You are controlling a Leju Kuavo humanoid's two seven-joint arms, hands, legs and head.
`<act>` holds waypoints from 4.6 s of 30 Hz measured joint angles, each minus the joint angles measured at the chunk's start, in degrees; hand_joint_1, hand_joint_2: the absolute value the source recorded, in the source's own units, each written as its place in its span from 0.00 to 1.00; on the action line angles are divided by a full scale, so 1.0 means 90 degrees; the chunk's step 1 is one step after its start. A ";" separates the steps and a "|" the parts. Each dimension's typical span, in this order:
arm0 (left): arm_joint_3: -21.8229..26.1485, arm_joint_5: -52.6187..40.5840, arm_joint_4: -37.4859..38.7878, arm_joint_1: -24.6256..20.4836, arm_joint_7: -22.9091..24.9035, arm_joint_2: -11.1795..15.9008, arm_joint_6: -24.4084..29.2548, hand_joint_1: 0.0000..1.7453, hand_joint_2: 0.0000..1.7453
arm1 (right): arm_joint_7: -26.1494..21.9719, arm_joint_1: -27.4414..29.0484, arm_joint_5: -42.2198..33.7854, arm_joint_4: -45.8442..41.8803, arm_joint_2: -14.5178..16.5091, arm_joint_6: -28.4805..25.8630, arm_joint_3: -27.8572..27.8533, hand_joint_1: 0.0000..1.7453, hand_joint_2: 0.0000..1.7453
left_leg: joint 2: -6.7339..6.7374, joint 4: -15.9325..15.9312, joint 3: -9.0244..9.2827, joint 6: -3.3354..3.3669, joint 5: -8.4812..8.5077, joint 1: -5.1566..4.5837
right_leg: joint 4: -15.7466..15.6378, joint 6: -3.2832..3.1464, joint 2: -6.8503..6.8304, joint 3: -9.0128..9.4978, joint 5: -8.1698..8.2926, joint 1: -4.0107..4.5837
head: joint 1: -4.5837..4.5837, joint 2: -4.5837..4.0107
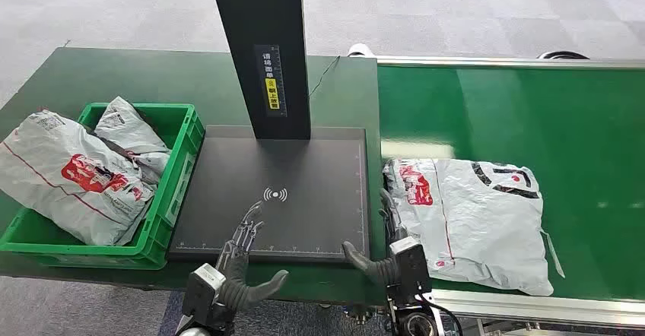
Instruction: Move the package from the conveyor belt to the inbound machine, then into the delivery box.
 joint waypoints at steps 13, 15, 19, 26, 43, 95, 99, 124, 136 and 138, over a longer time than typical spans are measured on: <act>-0.0106 -0.0036 -0.0238 0.0140 0.0128 -0.0015 -0.0019 0.00 1.00 | 0.3905 -0.0708 0.6154 0.0316 -0.0626 -0.3835 -0.0964 0.00 1.00 | -0.0003 0.0002 0.0002 0.0001 0.0001 -0.0002 | -0.0001 0.0002 -0.0005 0.0002 0.0002 -0.0003 | 0.0000 0.0001; -0.0133 -0.0030 -0.0238 0.0133 0.0138 -0.0015 -0.0019 0.00 1.00 | 0.4016 -0.0847 0.6273 0.0439 -0.0745 -0.3846 -0.1266 0.00 1.00 | -0.0001 0.0002 0.0002 0.0001 0.0000 -0.0002 | -0.0001 0.0002 -0.0004 0.0002 0.0002 -0.0003 | 0.0001 0.0001; -0.0162 -0.0008 -0.0238 0.0112 0.0149 -0.0002 -0.0019 0.00 1.00 | 0.4073 -0.1190 0.6038 0.0926 -0.0980 -0.3463 -0.1703 0.00 1.00 | -0.0001 0.0002 0.0001 0.0001 0.0000 -0.0001 | -0.0001 0.0002 -0.0004 0.0000 0.0002 -0.0002 | -0.0002 0.0001; -0.0179 0.0052 -0.0238 0.0059 0.0222 0.0043 -0.0055 0.00 1.00 | 0.4487 -0.1834 0.6009 0.2382 -0.1404 -0.1919 -0.2191 0.00 1.00 | -0.0004 0.0002 0.0002 0.0001 0.0000 -0.0001 | -0.0001 0.0002 -0.0009 0.0002 0.0002 -0.0002 | -0.0001 0.0001; -0.0177 0.0069 -0.0218 0.0043 0.0234 0.0079 -0.0148 0.00 1.00 | 0.3463 -0.2323 0.5573 0.3520 -0.1537 -0.1021 -0.2254 1.00 1.00 | 0.0049 0.0000 0.0139 0.0000 -0.0039 0.0005 | -0.0005 -0.0001 0.0043 0.0119 -0.0008 0.0003 | 0.0001 0.0001; -0.0191 0.0051 0.0220 -0.0232 -0.0145 0.0091 0.0026 0.00 1.00 | -0.1170 -0.1288 -0.0700 -0.0522 -0.1012 -0.0893 0.0117 1.00 1.00 | 0.0026 0.0001 0.0051 0.0002 -0.0030 0.0004 | -0.0001 -0.0001 0.0017 0.0044 -0.0019 0.0003 | -0.0001 0.0000; -0.0173 0.0083 0.0304 -0.0329 -0.0203 0.0090 0.0055 0.00 1.00 | -0.0978 -0.1696 0.0043 0.0485 -0.0977 -0.0860 0.0216 1.00 1.00 | 0.0002 0.0002 0.0043 0.0003 -0.0029 0.0004 | 0.0000 0.0000 0.0002 0.0041 -0.0020 0.0003 | -0.0001 0.0001; -0.0063 0.0096 0.0328 -0.0416 -0.0222 0.0090 0.0326 0.00 1.00 | -0.0731 -0.1997 0.0441 0.1597 -0.0891 -0.0874 0.0243 1.00 1.00 | 0.0001 0.0002 0.0032 0.0002 -0.0030 0.0004 | 0.0000 0.0001 0.0003 0.0031 -0.0022 0.0003 | 0.0000 0.0001; 0.0014 0.0040 0.0328 -0.0456 -0.0189 0.0073 0.0823 0.00 1.00 | -0.0481 -0.2022 0.0772 0.1770 -0.0879 -0.0747 0.0243 1.00 1.00 | 0.0001 0.0002 0.0032 0.0003 -0.0030 0.0004 | 0.0000 0.0001 0.0003 0.0031 -0.0022 0.0003 | 0.0000 0.0000; 0.0019 0.0040 0.0328 -0.0465 -0.0184 0.0072 0.0830 0.00 1.00 | -0.0479 -0.2023 0.0773 0.1797 -0.0879 -0.0747 0.0243 1.00 1.00 | 0.0001 0.0002 0.0032 0.0002 -0.0030 0.0004 | 0.0000 0.0001 0.0003 0.0031 -0.0022 0.0003 | 0.0000 0.0000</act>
